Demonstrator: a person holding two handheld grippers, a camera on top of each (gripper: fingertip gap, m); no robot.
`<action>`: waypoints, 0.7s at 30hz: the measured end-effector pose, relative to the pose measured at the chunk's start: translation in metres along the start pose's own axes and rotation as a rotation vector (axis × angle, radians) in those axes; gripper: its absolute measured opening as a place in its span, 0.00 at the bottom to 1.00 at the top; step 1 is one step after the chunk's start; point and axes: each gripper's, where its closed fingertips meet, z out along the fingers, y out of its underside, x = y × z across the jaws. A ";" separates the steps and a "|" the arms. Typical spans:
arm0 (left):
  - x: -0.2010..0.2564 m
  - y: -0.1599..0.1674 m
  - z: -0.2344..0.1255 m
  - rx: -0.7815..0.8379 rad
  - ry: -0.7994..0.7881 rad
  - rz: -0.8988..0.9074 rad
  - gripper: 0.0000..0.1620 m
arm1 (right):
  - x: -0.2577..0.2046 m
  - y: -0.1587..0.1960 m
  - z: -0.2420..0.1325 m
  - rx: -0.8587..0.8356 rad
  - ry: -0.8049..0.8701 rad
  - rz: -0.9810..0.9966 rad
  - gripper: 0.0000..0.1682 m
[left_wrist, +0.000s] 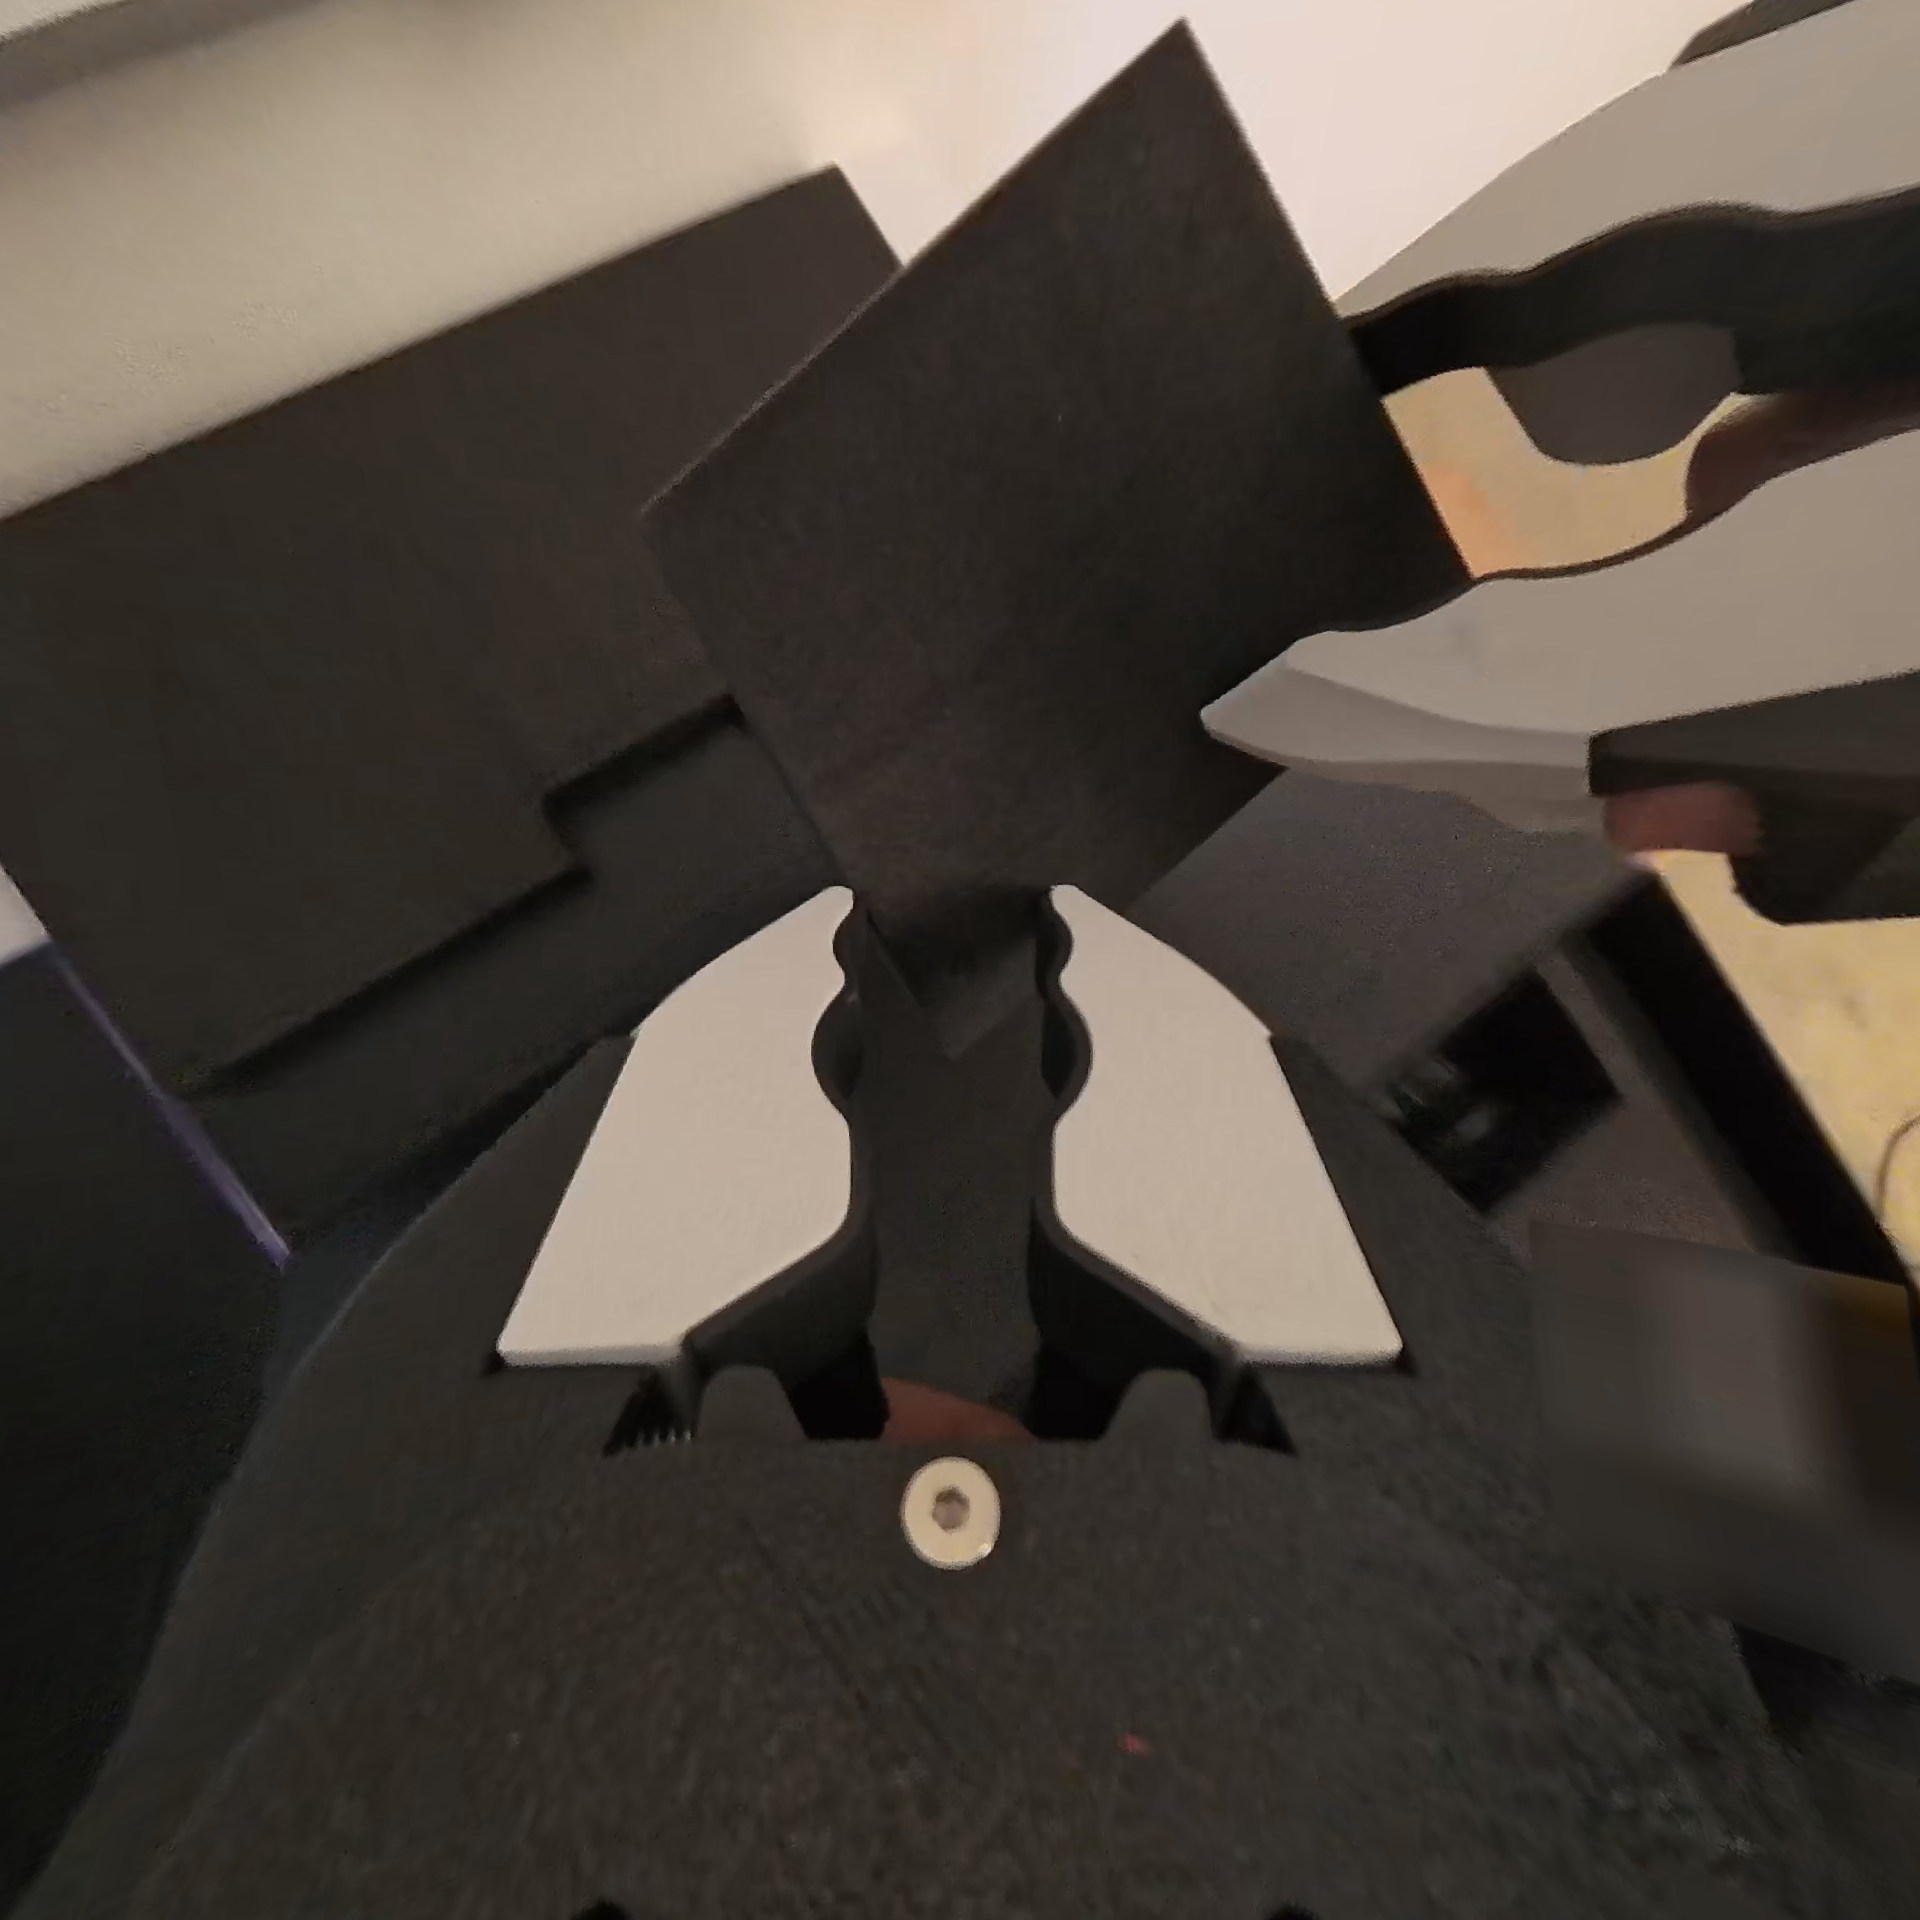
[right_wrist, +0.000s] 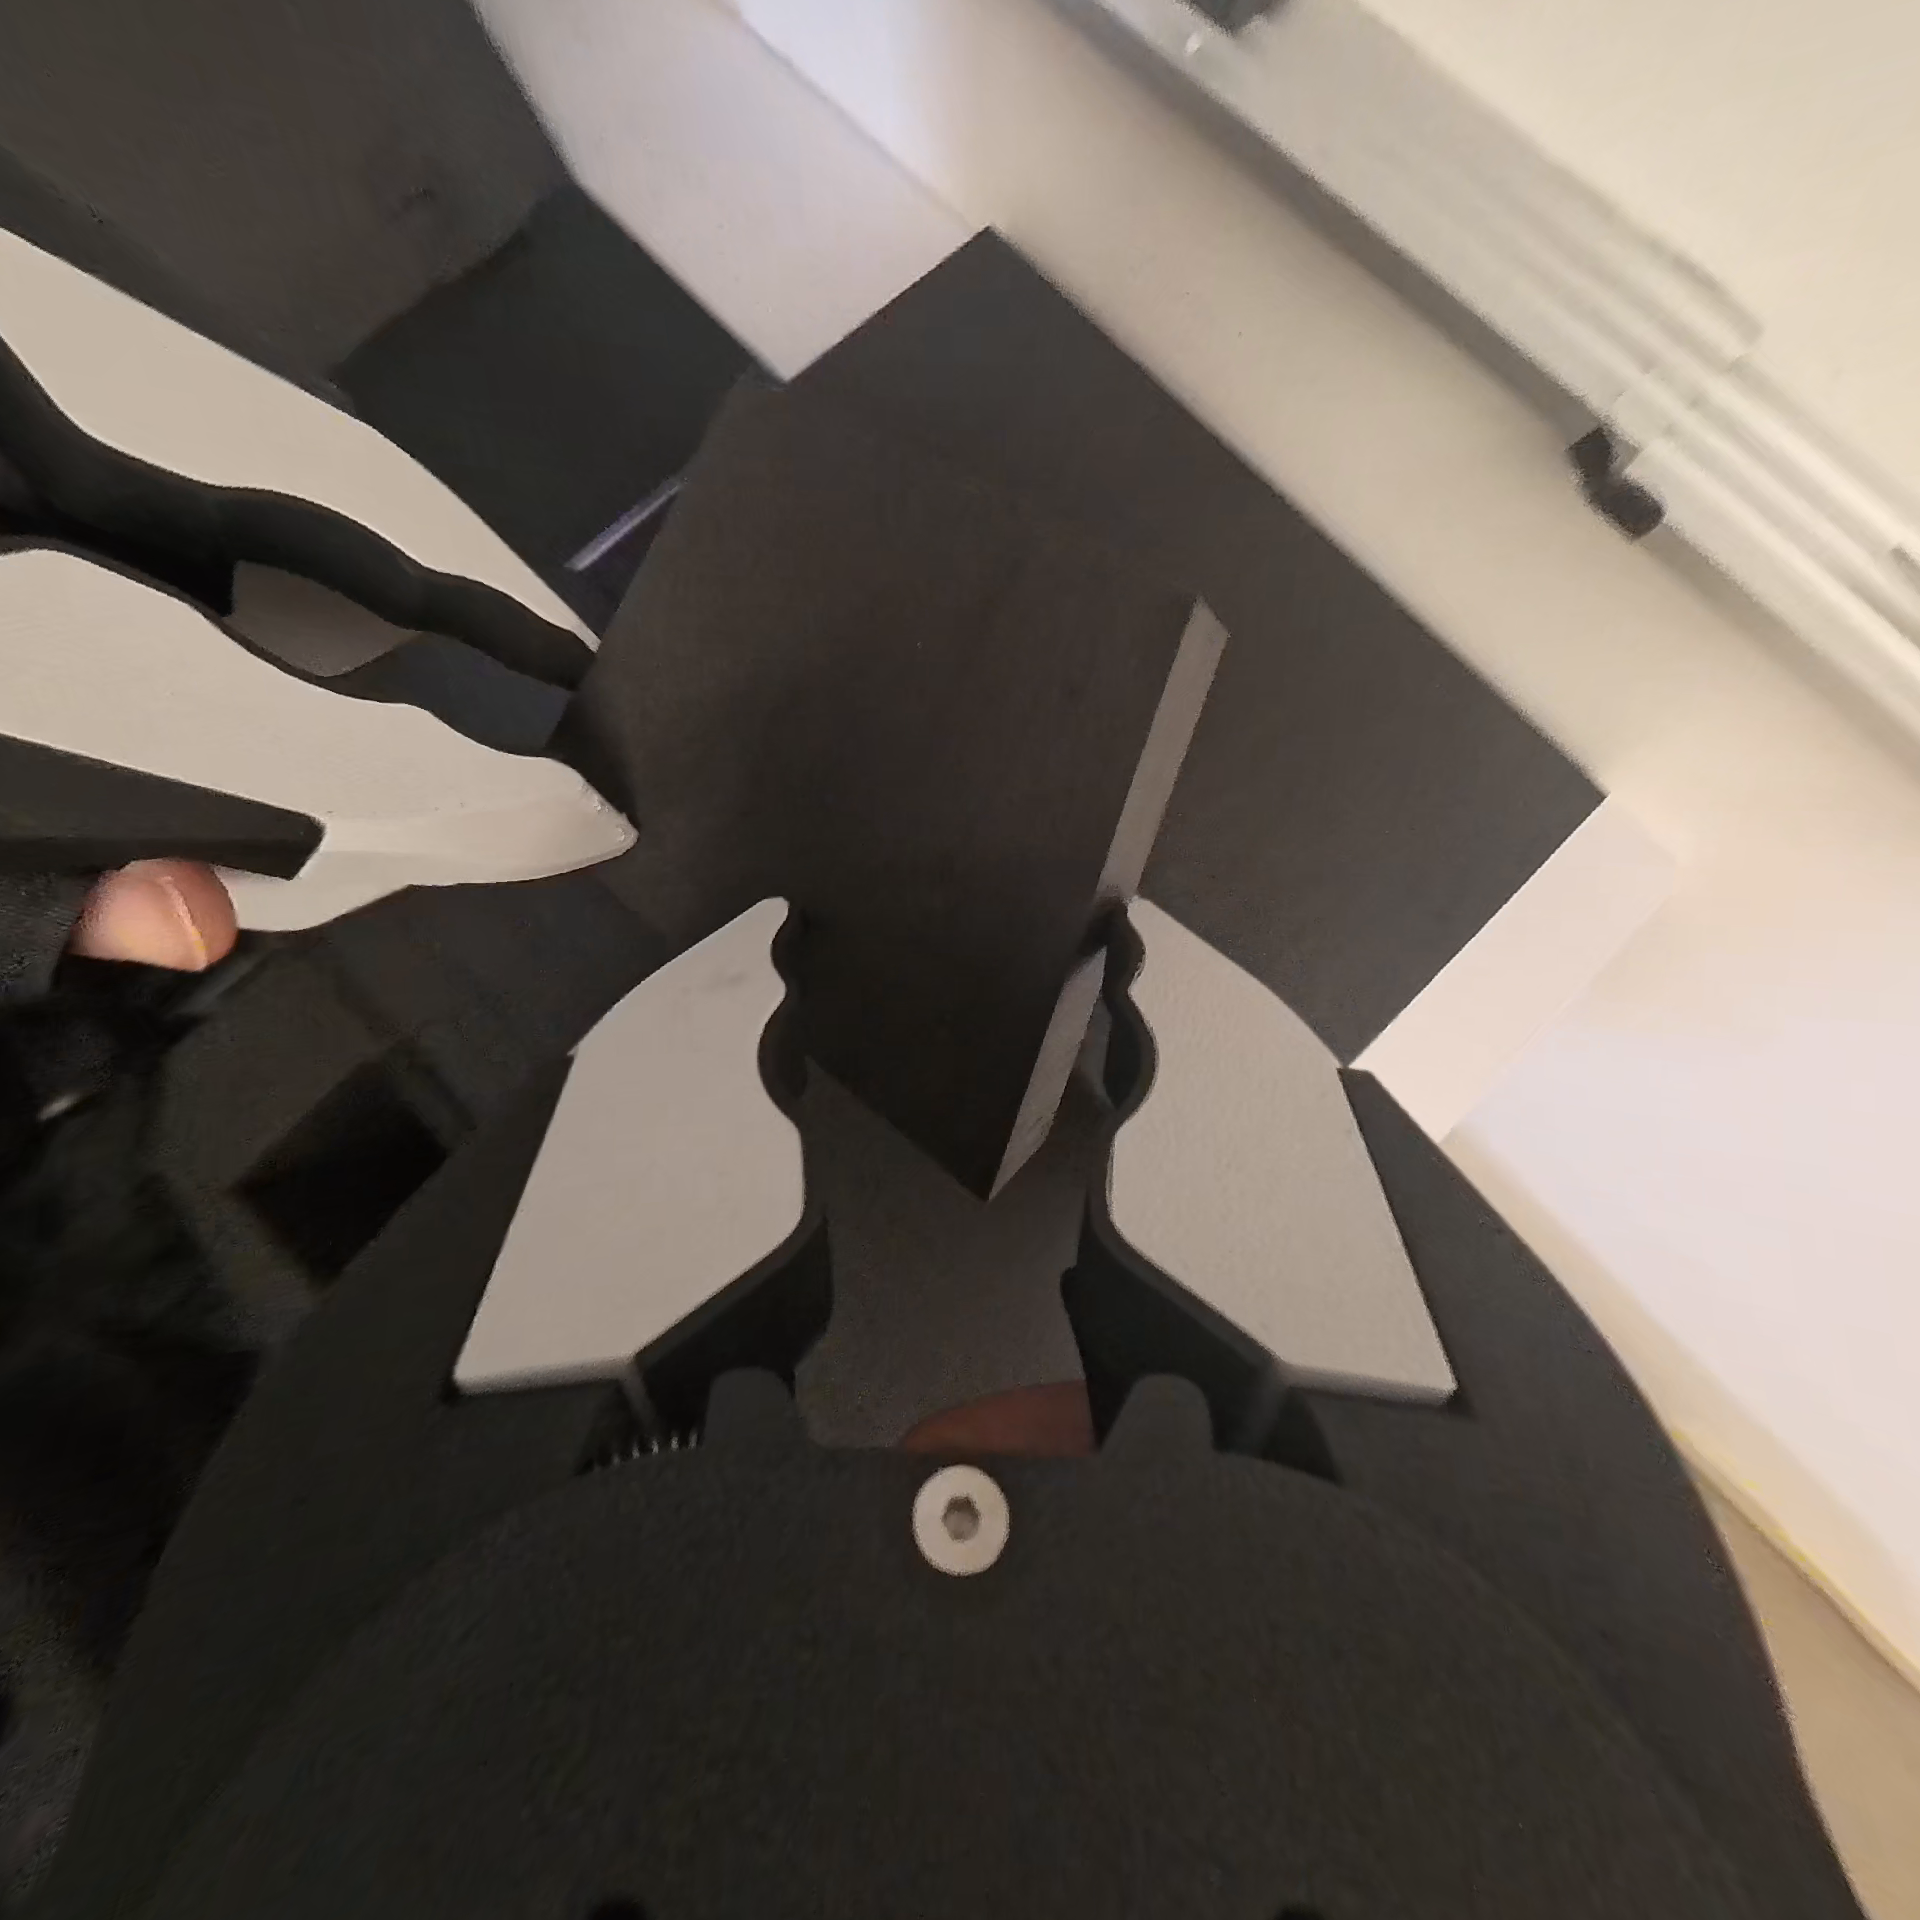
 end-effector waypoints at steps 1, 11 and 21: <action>-0.014 -0.010 0.019 -0.007 -0.009 0.004 0.19 | 0.017 -0.005 0.017 0.000 0.007 -0.009 0.33; -0.092 -0.028 0.212 -0.143 -0.054 0.071 0.18 | 0.139 0.052 0.184 -0.087 -0.025 0.085 0.32; -0.102 -0.013 0.290 -0.238 -0.028 0.095 0.17 | 0.171 0.117 0.246 -0.155 -0.071 0.295 0.32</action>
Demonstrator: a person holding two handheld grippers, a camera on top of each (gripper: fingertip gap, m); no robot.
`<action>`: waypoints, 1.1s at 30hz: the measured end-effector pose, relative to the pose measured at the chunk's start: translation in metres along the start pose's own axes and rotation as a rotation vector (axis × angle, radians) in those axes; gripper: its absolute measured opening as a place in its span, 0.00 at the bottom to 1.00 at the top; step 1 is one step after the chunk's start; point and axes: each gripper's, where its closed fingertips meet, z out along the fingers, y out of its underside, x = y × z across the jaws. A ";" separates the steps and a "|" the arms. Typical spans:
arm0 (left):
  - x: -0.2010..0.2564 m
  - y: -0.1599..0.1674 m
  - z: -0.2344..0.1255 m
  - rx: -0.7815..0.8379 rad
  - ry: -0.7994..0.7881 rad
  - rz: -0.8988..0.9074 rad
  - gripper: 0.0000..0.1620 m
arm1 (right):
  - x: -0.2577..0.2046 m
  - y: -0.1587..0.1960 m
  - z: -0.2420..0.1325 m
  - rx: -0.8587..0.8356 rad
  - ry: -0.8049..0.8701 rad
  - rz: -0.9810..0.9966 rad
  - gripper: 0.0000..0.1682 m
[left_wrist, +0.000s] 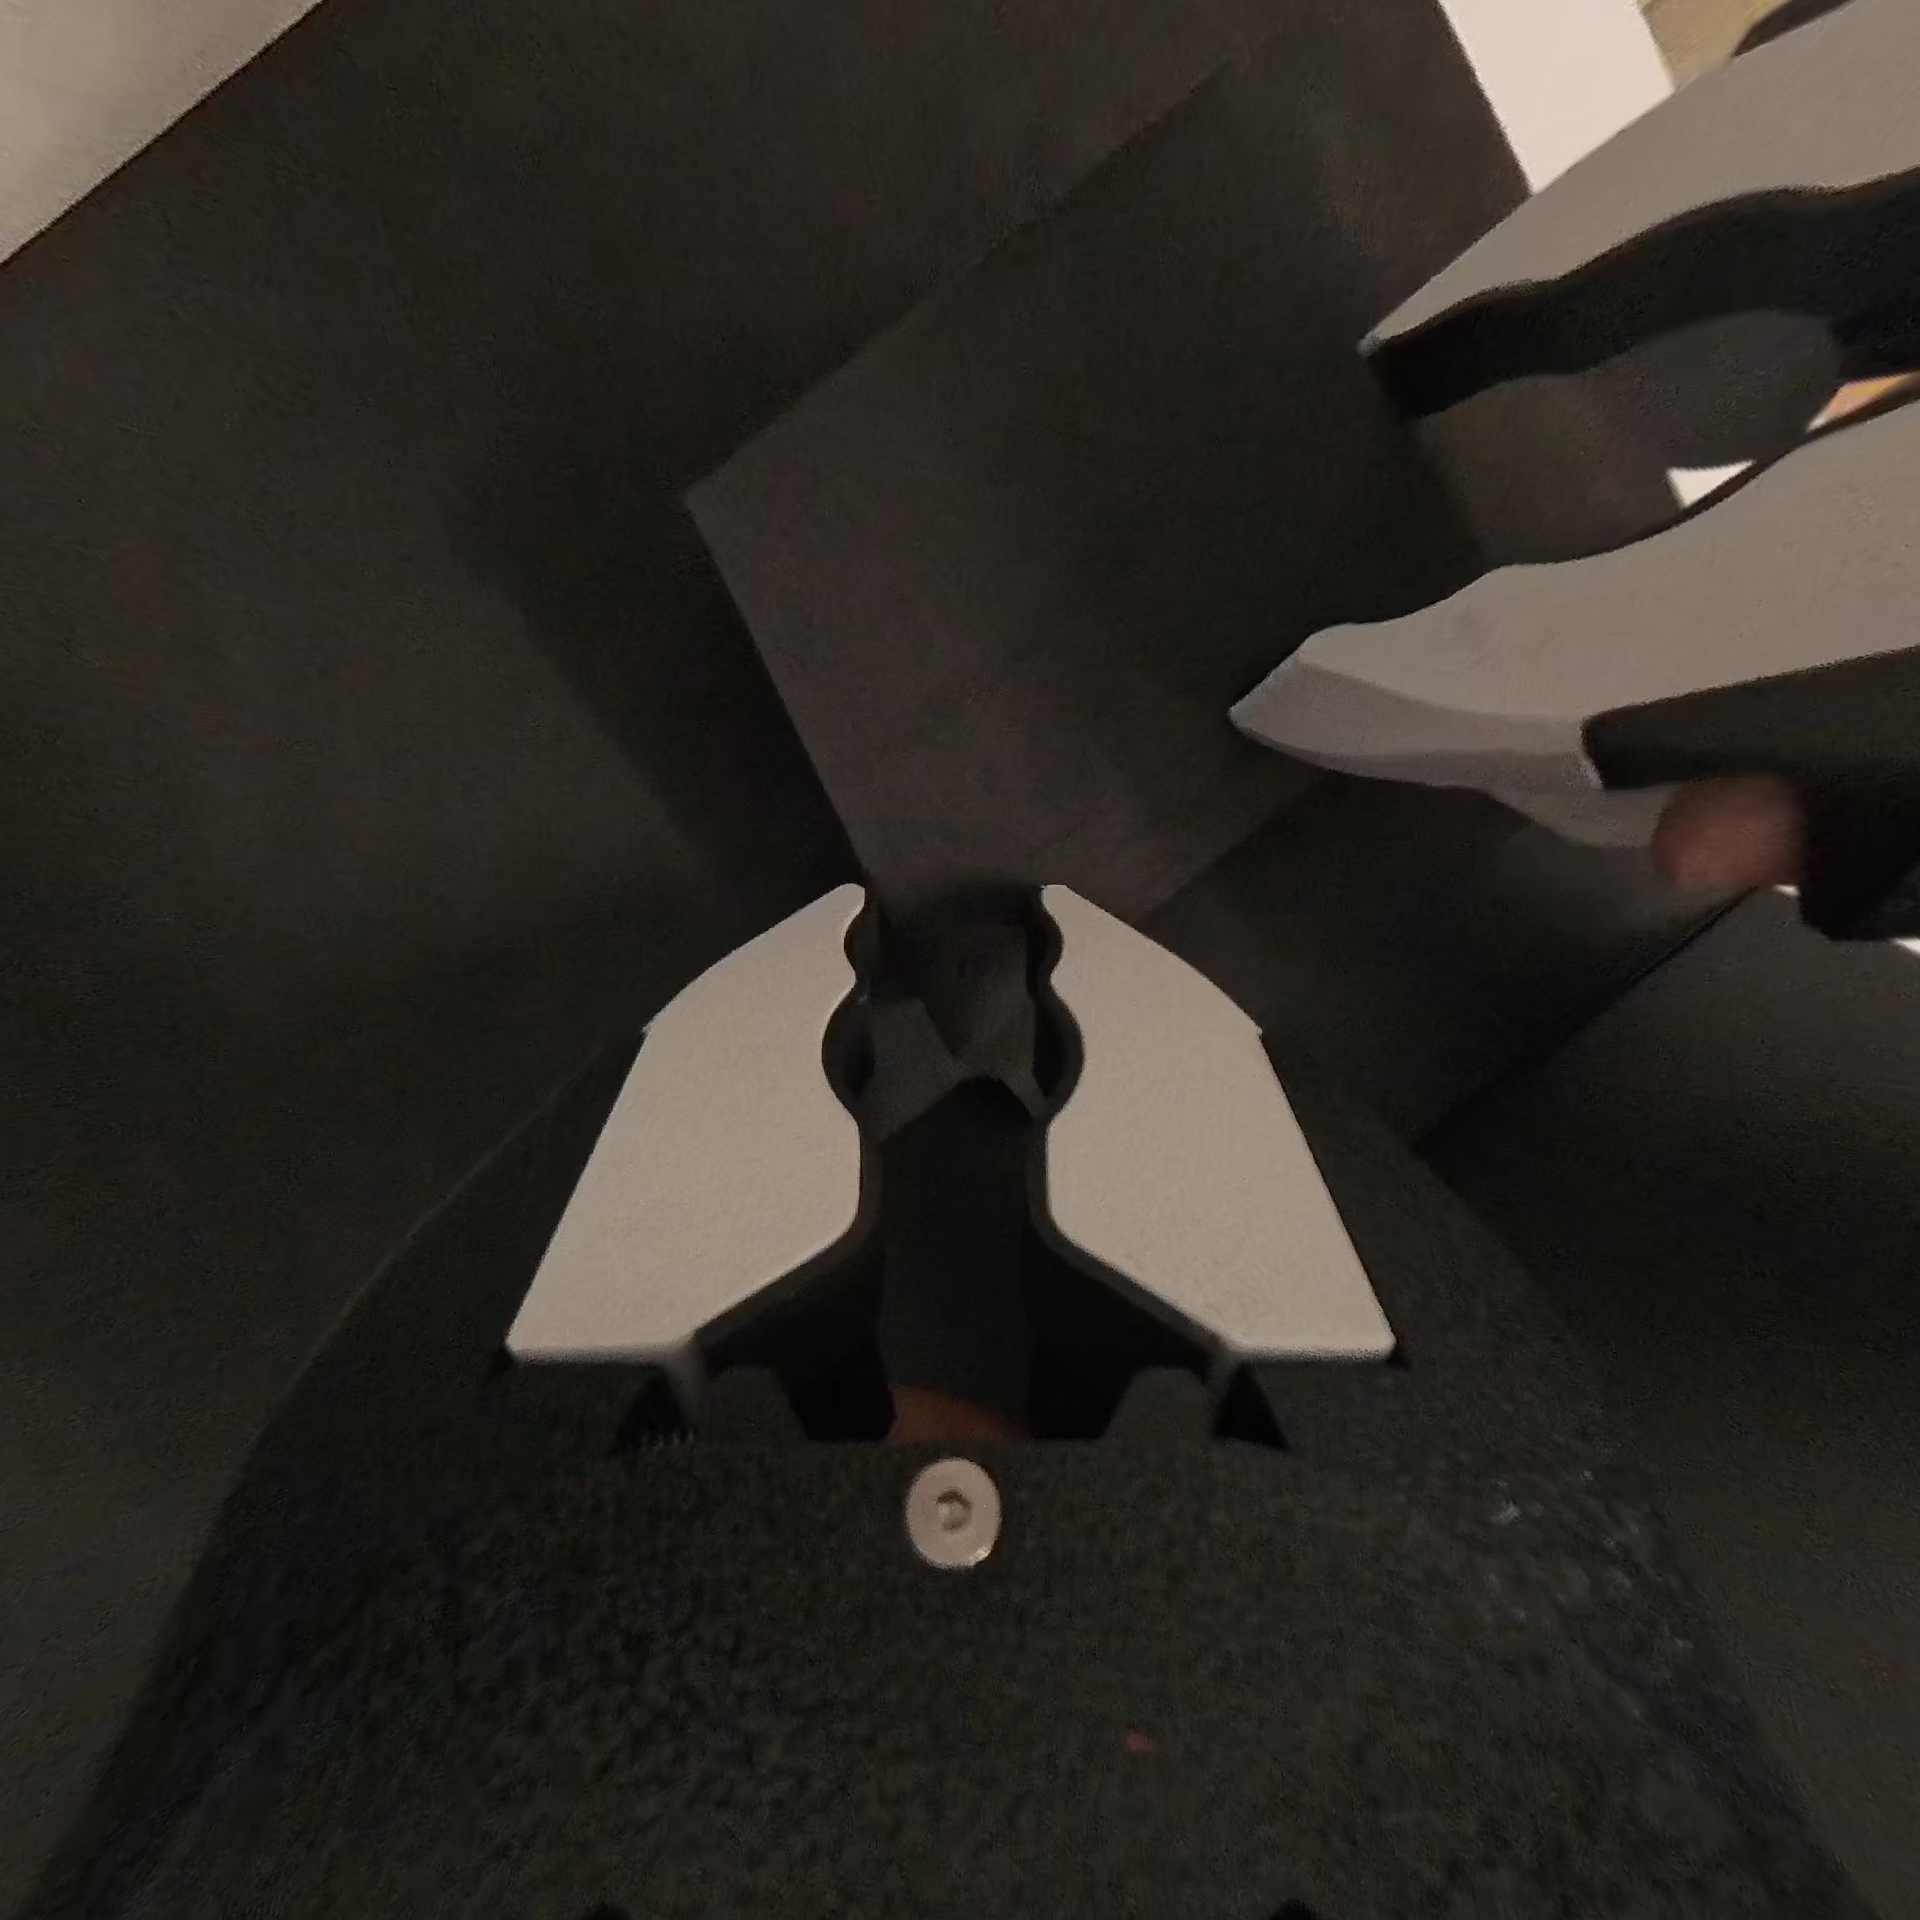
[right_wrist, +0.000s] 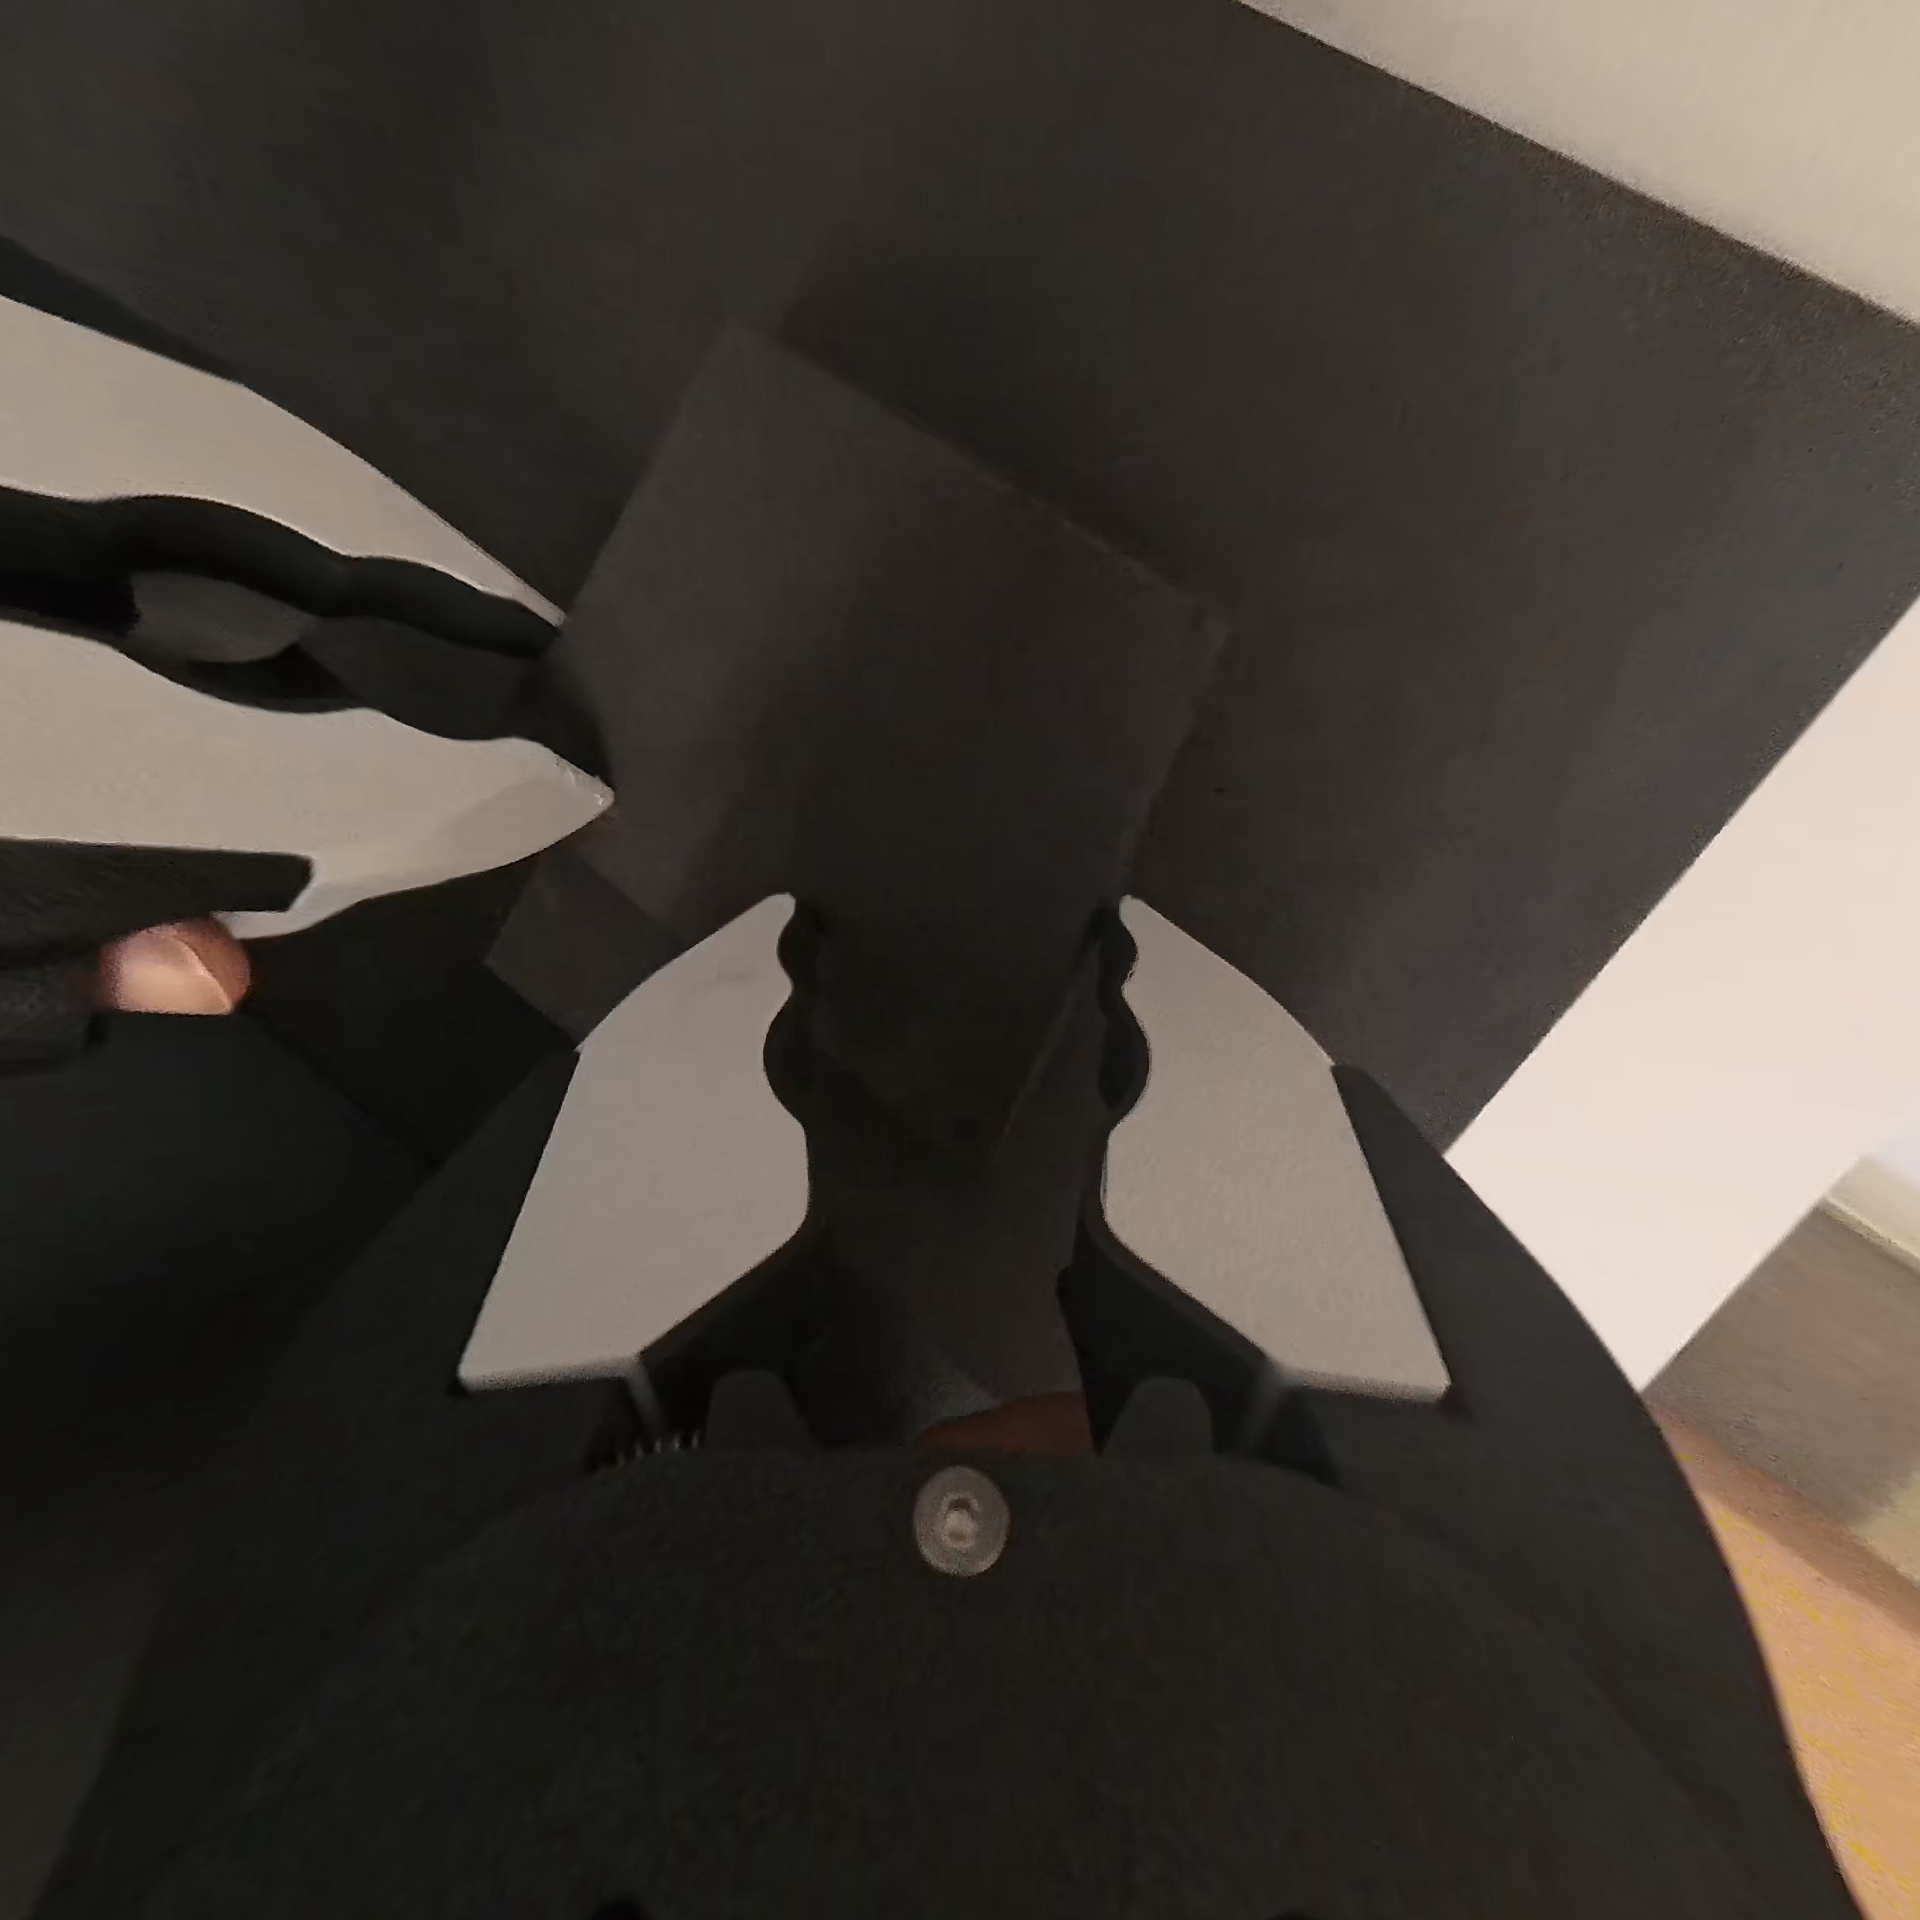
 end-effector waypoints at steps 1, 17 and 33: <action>-0.001 0.000 0.000 0.008 0.003 -0.001 0.17 | 0.002 0.000 0.000 0.001 -0.002 0.011 0.33; -0.018 -0.008 -0.094 0.228 -0.341 0.131 0.03 | -0.023 -0.022 -0.095 0.169 0.178 -0.342 0.26; 0.029 0.037 -0.224 0.380 -0.481 -0.271 0.00 | -0.107 -0.009 -0.186 0.216 0.314 0.019 0.00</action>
